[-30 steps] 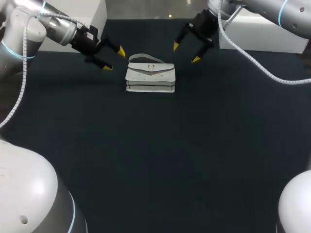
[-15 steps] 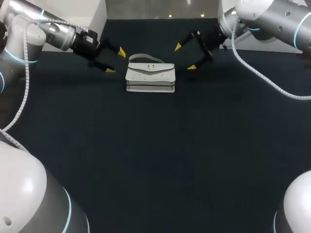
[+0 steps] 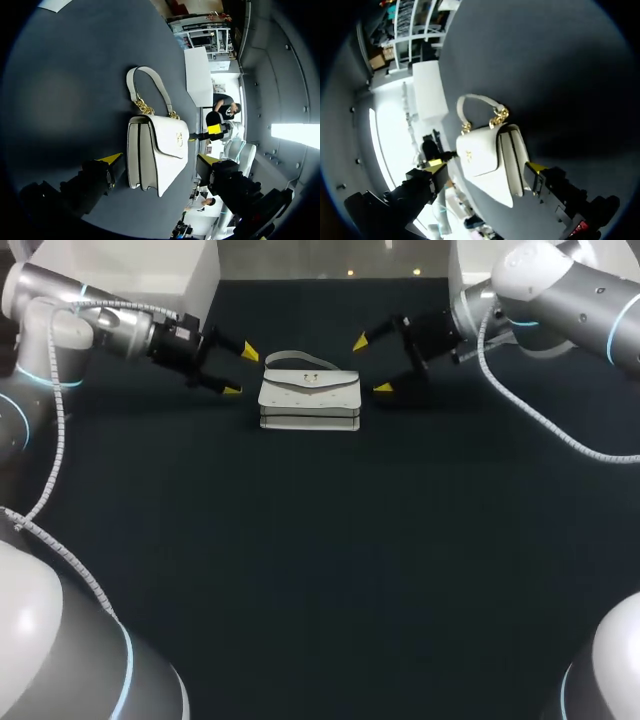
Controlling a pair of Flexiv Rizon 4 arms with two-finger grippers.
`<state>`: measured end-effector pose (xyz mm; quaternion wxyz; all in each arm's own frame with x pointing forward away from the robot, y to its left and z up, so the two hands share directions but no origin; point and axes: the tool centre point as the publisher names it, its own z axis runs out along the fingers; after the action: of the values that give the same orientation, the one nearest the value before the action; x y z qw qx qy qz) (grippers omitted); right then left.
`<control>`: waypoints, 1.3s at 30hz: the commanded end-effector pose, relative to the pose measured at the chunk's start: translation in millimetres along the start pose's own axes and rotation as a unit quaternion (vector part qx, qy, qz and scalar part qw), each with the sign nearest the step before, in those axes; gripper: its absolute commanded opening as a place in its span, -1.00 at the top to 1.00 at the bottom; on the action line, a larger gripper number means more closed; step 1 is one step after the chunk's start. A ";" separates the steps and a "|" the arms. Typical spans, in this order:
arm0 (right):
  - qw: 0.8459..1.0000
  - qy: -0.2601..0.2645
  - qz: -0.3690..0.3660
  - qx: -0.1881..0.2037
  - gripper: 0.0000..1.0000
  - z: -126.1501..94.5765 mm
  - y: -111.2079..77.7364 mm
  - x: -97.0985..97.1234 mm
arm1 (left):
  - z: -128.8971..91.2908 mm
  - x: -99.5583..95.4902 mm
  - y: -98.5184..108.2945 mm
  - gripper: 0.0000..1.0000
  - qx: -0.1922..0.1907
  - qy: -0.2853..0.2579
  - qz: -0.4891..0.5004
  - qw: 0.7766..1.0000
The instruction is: Pick up the bag, open it, inspect its contents, close it, and place it on the opposite side
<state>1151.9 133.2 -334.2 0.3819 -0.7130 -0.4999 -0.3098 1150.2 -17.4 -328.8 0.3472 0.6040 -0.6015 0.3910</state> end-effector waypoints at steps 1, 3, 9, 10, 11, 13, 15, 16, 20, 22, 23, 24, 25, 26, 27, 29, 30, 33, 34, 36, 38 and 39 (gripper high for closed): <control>0.999 0.009 -0.006 0.043 -1.00 5.2 16.5 -4.0 | 3.6 -5.8 -9.5 -1.00 -0.014 0.055 0.007 0.998; 0.999 0.012 -0.011 0.045 -1.00 5.8 16.9 -4.1 | 4.3 -5.7 -10.5 -1.00 -0.016 0.065 0.017 0.998; 0.997 0.021 -0.051 0.061 -1.00 7.2 16.6 -2.4 | 5.6 -2.7 -13.0 -1.00 -0.026 0.080 0.051 0.995; 0.997 0.021 -0.051 0.061 -1.00 7.2 16.6 -2.4 | 5.6 -2.7 -13.0 -1.00 -0.026 0.080 0.051 0.995; 0.997 0.021 -0.051 0.061 -1.00 7.2 16.6 -2.4 | 5.6 -2.7 -13.0 -1.00 -0.026 0.080 0.051 0.995; 0.997 0.021 -0.051 0.061 -1.00 7.2 16.6 -2.4 | 5.6 -2.7 -13.0 -1.00 -0.026 0.080 0.051 0.995; 0.997 0.021 -0.051 0.061 -1.00 7.2 16.6 -2.4 | 5.6 -2.7 -13.0 -1.00 -0.026 0.080 0.051 0.995; 0.997 0.021 -0.051 0.061 -1.00 7.2 16.6 -2.4 | 5.6 -2.7 -13.0 -1.00 -0.026 0.080 0.051 0.995; 0.997 0.021 -0.051 0.061 -1.00 7.2 16.6 -2.4 | 6.4 -3.6 -10.3 -1.00 -0.029 0.078 0.045 0.996; 0.996 0.025 -0.054 0.066 -1.00 8.0 15.5 -3.1 | 11.1 -3.5 -6.6 -1.00 -0.036 0.087 0.026 0.995; 0.996 0.025 -0.054 0.066 -1.00 9.4 14.0 -4.0 | 13.0 -3.0 -5.8 -1.00 -0.033 0.092 0.018 0.995; 0.996 0.022 -0.058 0.065 -1.00 11.2 12.7 -4.4 | 14.7 -2.4 -5.4 -1.00 -0.037 0.100 0.007 0.994; 0.996 0.021 -0.063 0.067 -1.00 13.0 11.5 -4.5 | 16.4 -1.5 -5.0 -1.00 -0.043 0.103 -0.005 0.994; 0.996 0.022 -0.063 0.067 -1.00 14.4 10.7 -4.6 | 17.6 -0.5 -4.5 -1.00 -0.042 0.105 -0.011 0.994; 0.995 0.020 -0.067 0.066 -1.00 15.5 10.2 -4.6 | 18.3 0.8 -3.6 -1.00 -0.044 0.104 -0.014 0.994; 0.994 0.023 -0.077 0.067 -1.00 16.0 8.5 -4.1 | 17.8 3.3 -2.9 -1.00 -0.046 0.108 -0.025 0.993; 0.994 0.020 -0.080 0.067 -1.00 16.2 8.0 -4.0 | 17.4 4.5 -2.7 -1.00 -0.048 0.111 -0.030 0.992; 0.993 0.024 -0.088 0.069 -1.00 17.7 7.3 -4.0 | 18.1 4.7 -4.0 -1.00 -0.046 0.112 -0.052 0.991; 0.993 0.027 -0.090 0.070 -1.00 18.5 7.2 -3.9 | 18.7 4.1 -4.5 -1.00 -0.047 0.114 -0.058 0.991; 0.992 0.030 -0.095 0.073 -1.00 20.7 6.6 -3.2 | 20.1 3.5 -5.1 -1.00 -0.046 0.112 -0.064 0.991; 0.992 0.033 -0.099 0.076 -1.00 23.0 6.1 -1.9 | 22.6 3.8 -5.0 -1.00 -0.049 0.112 -0.071 0.990; 0.991 0.033 -0.100 0.077 -1.00 24.2 5.9 -1.3 | 24.2 4.1 -4.9 -1.00 -0.049 0.110 -0.071 0.990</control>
<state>1151.3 150.3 -344.9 0.4028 -0.6281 -0.5712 -0.3420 1147.5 -38.8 -330.0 0.4465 0.5970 -0.5271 0.4078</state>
